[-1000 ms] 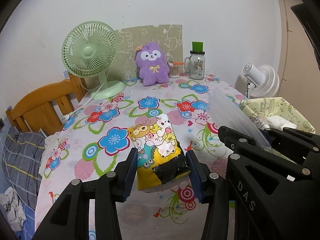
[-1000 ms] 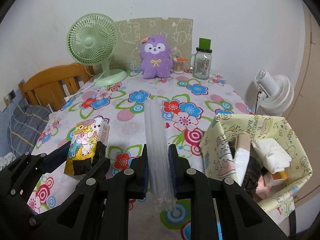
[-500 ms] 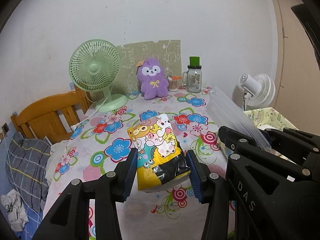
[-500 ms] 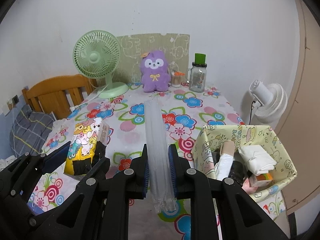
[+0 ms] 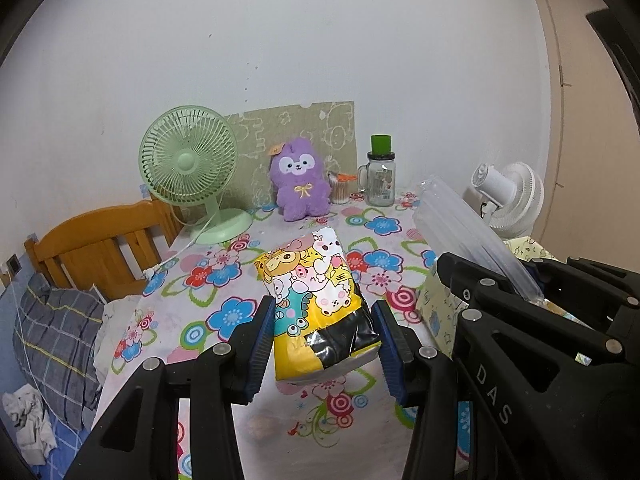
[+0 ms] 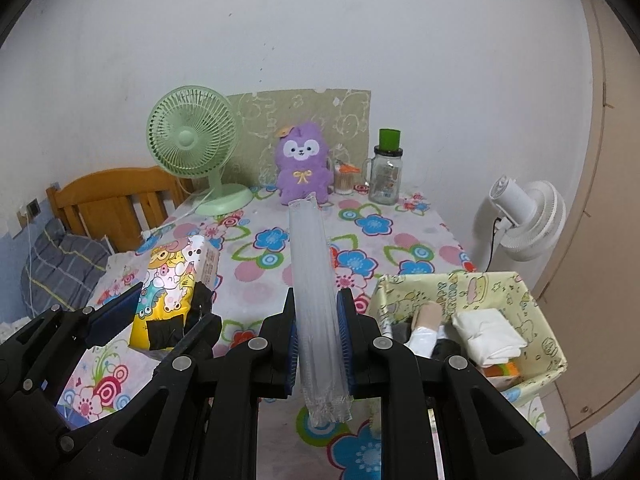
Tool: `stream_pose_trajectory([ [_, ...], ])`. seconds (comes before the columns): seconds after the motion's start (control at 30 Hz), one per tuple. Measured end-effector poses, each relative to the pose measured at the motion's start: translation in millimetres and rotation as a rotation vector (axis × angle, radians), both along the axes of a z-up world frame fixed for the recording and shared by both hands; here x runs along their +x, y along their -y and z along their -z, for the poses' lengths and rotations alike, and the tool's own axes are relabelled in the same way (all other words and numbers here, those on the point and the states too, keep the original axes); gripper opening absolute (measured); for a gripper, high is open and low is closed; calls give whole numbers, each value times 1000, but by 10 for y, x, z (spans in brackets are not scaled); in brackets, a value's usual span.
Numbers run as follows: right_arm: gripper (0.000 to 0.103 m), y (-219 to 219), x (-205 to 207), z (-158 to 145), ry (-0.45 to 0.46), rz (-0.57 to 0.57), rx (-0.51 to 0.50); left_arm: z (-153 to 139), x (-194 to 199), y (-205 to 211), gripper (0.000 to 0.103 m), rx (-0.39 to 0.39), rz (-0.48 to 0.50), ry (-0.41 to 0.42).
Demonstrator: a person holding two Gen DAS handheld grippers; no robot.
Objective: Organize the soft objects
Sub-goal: 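Carry the snack bag in the left tool while the right tool carries the plastic stack to the box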
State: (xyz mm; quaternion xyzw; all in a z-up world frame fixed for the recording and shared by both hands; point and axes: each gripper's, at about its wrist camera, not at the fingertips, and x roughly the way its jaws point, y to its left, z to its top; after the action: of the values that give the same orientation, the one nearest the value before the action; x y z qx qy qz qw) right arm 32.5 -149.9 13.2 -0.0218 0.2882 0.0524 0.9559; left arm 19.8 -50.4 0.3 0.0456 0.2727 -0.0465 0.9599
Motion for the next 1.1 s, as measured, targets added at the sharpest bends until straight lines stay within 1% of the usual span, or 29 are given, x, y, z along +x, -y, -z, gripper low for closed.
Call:
stream_pose_trajectory([
  [0.6,21,471,108,-111,24,40,11,-105,152,445,49,12,47,30],
  [1.1,21,1016,324,-12,1,95,17,-51,381,950,49,29,112,13],
])
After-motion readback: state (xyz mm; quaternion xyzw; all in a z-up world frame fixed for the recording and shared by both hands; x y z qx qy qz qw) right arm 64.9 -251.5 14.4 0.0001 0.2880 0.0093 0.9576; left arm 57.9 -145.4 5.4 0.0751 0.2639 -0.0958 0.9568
